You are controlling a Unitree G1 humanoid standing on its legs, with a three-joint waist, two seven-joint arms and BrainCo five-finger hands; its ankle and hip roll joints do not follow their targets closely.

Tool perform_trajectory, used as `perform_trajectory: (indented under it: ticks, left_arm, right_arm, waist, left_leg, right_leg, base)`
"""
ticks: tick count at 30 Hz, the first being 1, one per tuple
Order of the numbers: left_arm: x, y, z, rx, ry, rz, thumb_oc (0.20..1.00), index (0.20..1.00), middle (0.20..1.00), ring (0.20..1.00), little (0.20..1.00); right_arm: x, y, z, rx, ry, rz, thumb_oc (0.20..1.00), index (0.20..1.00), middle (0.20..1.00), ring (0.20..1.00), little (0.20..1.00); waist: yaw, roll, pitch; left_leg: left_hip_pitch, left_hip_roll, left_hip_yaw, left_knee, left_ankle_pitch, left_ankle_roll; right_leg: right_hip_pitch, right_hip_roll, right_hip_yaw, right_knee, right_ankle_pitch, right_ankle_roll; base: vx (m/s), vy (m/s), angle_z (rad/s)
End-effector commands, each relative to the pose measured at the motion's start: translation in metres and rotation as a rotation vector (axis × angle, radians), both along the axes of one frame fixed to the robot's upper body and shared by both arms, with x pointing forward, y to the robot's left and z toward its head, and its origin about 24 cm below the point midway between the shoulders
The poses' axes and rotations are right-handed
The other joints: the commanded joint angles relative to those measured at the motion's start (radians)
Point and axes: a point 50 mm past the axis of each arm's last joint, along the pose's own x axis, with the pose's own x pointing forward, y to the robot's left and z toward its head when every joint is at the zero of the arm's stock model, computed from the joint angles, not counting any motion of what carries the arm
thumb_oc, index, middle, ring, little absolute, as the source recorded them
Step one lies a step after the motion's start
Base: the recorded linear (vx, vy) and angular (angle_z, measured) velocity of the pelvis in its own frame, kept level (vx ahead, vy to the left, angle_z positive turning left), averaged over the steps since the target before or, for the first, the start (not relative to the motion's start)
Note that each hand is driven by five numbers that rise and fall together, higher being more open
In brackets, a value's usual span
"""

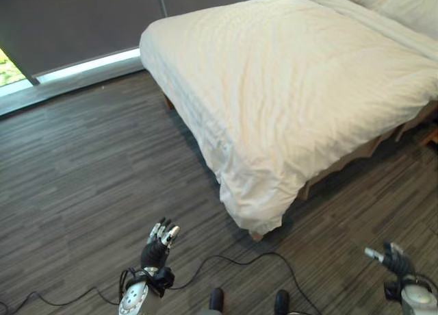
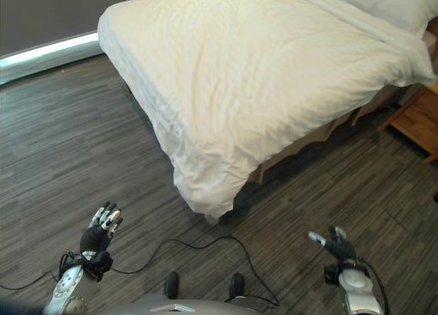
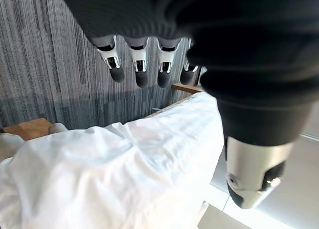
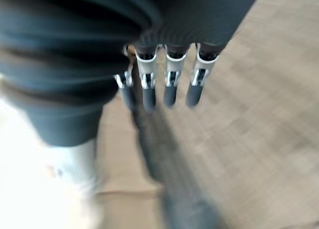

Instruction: Making the bed.

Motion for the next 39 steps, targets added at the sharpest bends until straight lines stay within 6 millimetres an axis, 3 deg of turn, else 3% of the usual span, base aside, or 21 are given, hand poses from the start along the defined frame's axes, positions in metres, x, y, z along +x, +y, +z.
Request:
perform_trajectory:
  ticks: [1, 3, 8, 9, 10, 13, 16, 21, 23, 25, 28, 29, 30, 32, 35, 38, 39]
  left_arm:
    - [0.020, -0.001, 0.024, 0.000, -0.167, -0.034, 1.000, 1.000, 1.000, 1.000, 1.000]
    - [0.014, -0.004, 0.020, -0.011, -0.145, -0.092, 1.000, 1.000, 1.000, 1.000, 1.000]
    - [0.017, -0.014, 0.022, -0.010, -0.153, -0.201, 1.000, 1.000, 1.000, 1.000, 1.000]
    - [0.021, -0.017, 0.024, -0.004, -0.165, -0.228, 1.000, 1.000, 1.000, 1.000, 1.000]
    - [0.021, -0.017, 0.024, -0.004, -0.166, -0.226, 1.000, 1.000, 1.000, 1.000, 1.000]
    - [0.026, -0.023, 0.026, -0.009, -0.185, -0.255, 1.000, 1.000, 1.000, 1.000, 1.000]
    - [0.028, -0.029, 0.027, -0.024, -0.193, -0.272, 1.000, 1.000, 1.000, 1.000, 1.000]
    - [0.040, -0.035, 0.034, -0.025, -0.221, -0.295, 1.000, 1.000, 1.000, 1.000, 1.000]
    - [0.042, -0.036, 0.034, -0.026, -0.224, -0.297, 1.000, 1.000, 1.000, 1.000, 1.000]
    - [0.045, -0.040, 0.035, -0.032, -0.226, -0.305, 1.000, 1.000, 1.000, 1.000, 1.000]
    - [0.048, -0.045, 0.037, -0.038, -0.237, -0.330, 1.000, 1.000, 1.000, 1.000, 1.000]
    - [0.048, -0.046, 0.038, -0.038, -0.238, -0.330, 1.000, 1.000, 1.000, 1.000, 1.000]
    - [0.051, -0.051, 0.039, -0.044, -0.246, -0.349, 1.000, 1.000, 1.000, 1.000, 1.000]
    - [0.055, -0.057, 0.040, -0.054, -0.248, -0.356, 1.000, 1.000, 1.000, 1.000, 1.000]
    - [0.060, -0.067, 0.037, -0.069, -0.238, -0.359, 1.000, 1.000, 1.000, 1.000, 1.000]
    - [0.061, -0.066, 0.034, -0.061, -0.226, -0.343, 1.000, 1.000, 1.000, 1.000, 1.000]
    - [0.060, -0.066, 0.033, -0.057, -0.223, -0.341, 1.000, 1.000, 1.000, 1.000, 1.000]
  right_arm:
    - [0.025, 0.009, 0.025, 0.235, -0.239, 0.067, 0.200, 0.200, 0.200, 0.200, 0.200]
    - [0.040, 0.033, 0.045, 0.270, -0.302, 0.259, 0.200, 0.200, 0.200, 0.200, 0.200]
    - [0.076, 0.086, 0.071, 0.187, -0.259, 0.699, 0.200, 0.200, 0.200, 0.200, 0.200]
    - [0.097, 0.112, 0.086, 0.123, -0.276, 0.836, 0.200, 0.200, 0.200, 0.200, 0.200]
    - [0.098, 0.112, 0.086, 0.123, -0.277, 0.838, 0.200, 0.200, 0.200, 0.200, 0.200]
    - [0.126, 0.150, 0.113, 0.064, -0.340, 0.972, 0.200, 0.200, 0.200, 0.200, 0.200]
    - [0.150, 0.170, 0.138, 0.015, -0.412, 0.996, 0.200, 0.200, 0.200, 0.200, 0.200]
    - [0.188, 0.160, 0.191, -0.032, -0.536, 0.841, 0.200, 0.200, 0.200, 0.200, 0.200]
    - [0.192, 0.156, 0.199, -0.059, -0.548, 0.824, 0.200, 0.200, 0.200, 0.200, 0.200]
    - [0.200, 0.139, 0.201, -0.098, -0.524, 0.745, 0.200, 0.200, 0.200, 0.200, 0.200]
    - [0.210, 0.106, 0.198, -0.113, -0.467, 0.585, 0.200, 0.200, 0.200, 0.200, 0.200]
    - [0.211, 0.106, 0.199, -0.113, -0.467, 0.585, 0.200, 0.200, 0.200, 0.200, 0.200]
    - [0.214, 0.071, 0.184, -0.053, -0.400, 0.381, 0.200, 0.200, 0.200, 0.200, 0.200]
    - [0.209, 0.041, 0.164, -0.022, -0.309, 0.226, 0.200, 0.200, 0.200, 0.200, 0.200]
    - [0.189, 0.020, 0.114, 0.022, -0.139, 0.100, 0.200, 0.200, 0.200, 0.200, 0.200]
    - [0.140, 0.031, 0.024, 0.060, 0.149, 0.124, 0.200, 0.200, 0.200, 0.200, 0.200]
    - [0.129, 0.032, 0.010, 0.060, 0.192, 0.132, 0.200, 0.200, 0.200, 0.200, 0.200]
  waist:
    - [0.015, -0.012, 0.074]
    - [0.027, -0.007, 0.088]
    - [0.073, 0.006, 0.126]
    - [0.094, 0.016, 0.144]
    - [0.093, 0.016, 0.144]
    - [0.131, 0.033, 0.158]
    - [0.159, 0.044, 0.169]
    - [0.201, 0.065, 0.197]
    - [0.208, 0.065, 0.203]
    - [0.215, 0.069, 0.217]
    - [0.231, 0.084, 0.243]
    - [0.231, 0.084, 0.243]
    - [0.244, 0.101, 0.266]
    - [0.255, 0.113, 0.280]
    - [0.257, 0.129, 0.293]
    - [0.232, 0.133, 0.298]
    - [0.223, 0.132, 0.300]
  left_leg:
    - [0.002, 0.000, -0.047, 0.005, -0.012, 0.010]
    - [-0.020, -0.003, -0.047, 0.005, -0.003, 0.006]
    - [-0.066, -0.013, -0.062, 0.005, 0.019, 0.001]
    - [-0.085, -0.017, -0.067, 0.005, 0.028, -0.001]
    - [-0.085, -0.017, -0.067, 0.005, 0.028, -0.001]
    - [-0.116, -0.022, -0.072, 0.005, 0.041, -0.004]
    - [-0.144, -0.026, -0.076, 0.005, 0.052, -0.005]
    - [-0.193, -0.028, -0.091, 0.005, 0.073, -0.011]
    - [-0.201, -0.026, -0.095, 0.005, 0.076, -0.012]
    - [-0.220, -0.026, -0.100, 0.005, 0.083, -0.015]
    - [-0.249, -0.025, -0.110, 0.005, 0.093, -0.018]
    - [-0.250, -0.025, -0.110, 0.005, 0.093, -0.018]
    - [-0.266, -0.021, -0.110, 0.005, 0.095, -0.022]
    - [-0.291, -0.021, -0.105, 0.005, 0.103, -0.023]
    - [-0.301, -0.020, -0.096, 0.005, 0.104, -0.022]
    - [-0.288, -0.018, -0.084, 0.005, 0.098, -0.018]
    - [-0.281, -0.016, -0.082, 0.005, 0.093, -0.017]
  right_leg:
    - [0.029, -0.041, -0.012, 0.018, -0.022, 0.071]
    - [0.012, -0.045, -0.019, 0.018, -0.018, 0.071]
    - [-0.018, -0.054, -0.030, 0.018, -0.002, 0.072]
    - [-0.032, -0.056, -0.034, 0.018, 0.004, 0.072]
    - [-0.032, -0.056, -0.034, 0.018, 0.003, 0.072]
    - [-0.059, -0.060, -0.043, 0.018, 0.014, 0.072]
    - [-0.082, -0.060, -0.047, 0.018, 0.021, 0.072]
    - [-0.123, -0.063, -0.055, 0.018, 0.033, 0.071]
    - [-0.129, -0.064, -0.060, 0.018, 0.033, 0.071]
    - [-0.142, -0.063, -0.065, 0.018, 0.037, 0.070]
    - [-0.166, -0.063, -0.072, 0.018, 0.042, 0.070]
    - [-0.166, -0.062, -0.072, 0.018, 0.042, 0.069]
    - [-0.183, -0.059, -0.074, 0.018, 0.045, 0.070]
    - [-0.207, -0.057, -0.073, 0.018, 0.051, 0.071]
    - [-0.220, -0.054, -0.070, 0.018, 0.052, 0.072]
    - [-0.215, -0.053, -0.061, 0.018, 0.048, 0.072]
    - [-0.210, -0.052, -0.059, 0.018, 0.044, 0.070]
  base:
    - [-0.10, 0.006, 0.00]
    - [-0.10, 0.014, -0.01]
    - [-0.11, 0.002, 0.03]
    - [-0.11, 0.009, 0.11]
    - [-0.10, 0.006, 0.16]
    - [-0.07, 0.007, 0.19]
    - [-0.07, 0.006, 0.06]
    - [-0.07, 0.009, 0.09]
    - [-0.03, -0.012, 0.14]
    - [-0.05, -0.019, 0.06]
    - [-0.04, -0.009, 0.13]
    - [-0.05, -0.014, 0.18]
    - [-0.06, -0.006, 0.09]
    - [-0.05, 0.004, 0.01]
    - [0.01, 0.011, -0.01]
    - [0.05, 0.029, -0.01]
    - [0.04, 0.026, -0.06]
